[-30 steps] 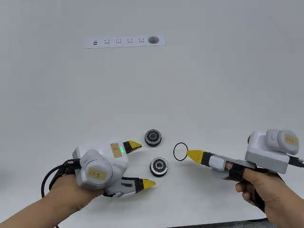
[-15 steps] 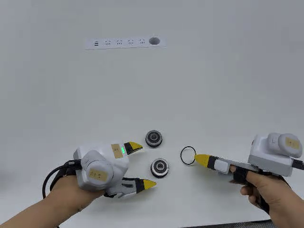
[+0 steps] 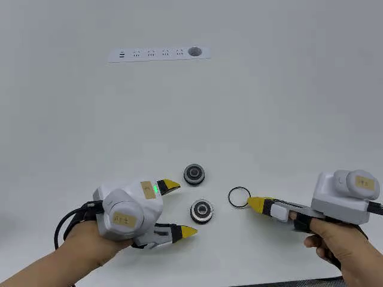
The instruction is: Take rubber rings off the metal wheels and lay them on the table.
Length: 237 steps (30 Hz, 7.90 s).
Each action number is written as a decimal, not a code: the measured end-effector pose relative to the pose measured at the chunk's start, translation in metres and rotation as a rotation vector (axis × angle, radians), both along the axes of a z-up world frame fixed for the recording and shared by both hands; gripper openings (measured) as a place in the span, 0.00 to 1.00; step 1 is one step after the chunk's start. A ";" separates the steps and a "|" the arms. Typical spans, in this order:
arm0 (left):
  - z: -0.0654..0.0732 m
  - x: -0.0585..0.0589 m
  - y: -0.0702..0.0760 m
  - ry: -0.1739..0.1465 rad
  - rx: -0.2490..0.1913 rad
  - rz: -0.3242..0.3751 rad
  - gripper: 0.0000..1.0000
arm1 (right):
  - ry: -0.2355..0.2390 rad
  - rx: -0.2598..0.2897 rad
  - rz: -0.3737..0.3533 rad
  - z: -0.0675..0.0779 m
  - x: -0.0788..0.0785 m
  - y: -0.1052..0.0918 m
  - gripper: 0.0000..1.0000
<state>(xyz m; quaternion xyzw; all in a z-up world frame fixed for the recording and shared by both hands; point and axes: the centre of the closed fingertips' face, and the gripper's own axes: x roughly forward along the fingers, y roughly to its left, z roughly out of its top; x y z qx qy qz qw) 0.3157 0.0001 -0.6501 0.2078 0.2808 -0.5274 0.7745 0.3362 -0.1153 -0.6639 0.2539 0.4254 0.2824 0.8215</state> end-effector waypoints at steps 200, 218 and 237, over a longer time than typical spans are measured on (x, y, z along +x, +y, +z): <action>-0.004 -0.004 -0.029 0.003 0.050 -0.130 0.12 | 0.052 0.178 0.223 0.024 -0.023 0.088 0.01; 0.003 -0.005 -0.029 -0.008 0.024 -0.126 0.20 | 0.065 0.143 0.194 0.015 -0.022 0.079 0.02; 0.001 -0.003 -0.010 -0.012 0.024 -0.072 0.36 | 0.052 0.176 0.204 0.029 -0.027 0.085 0.02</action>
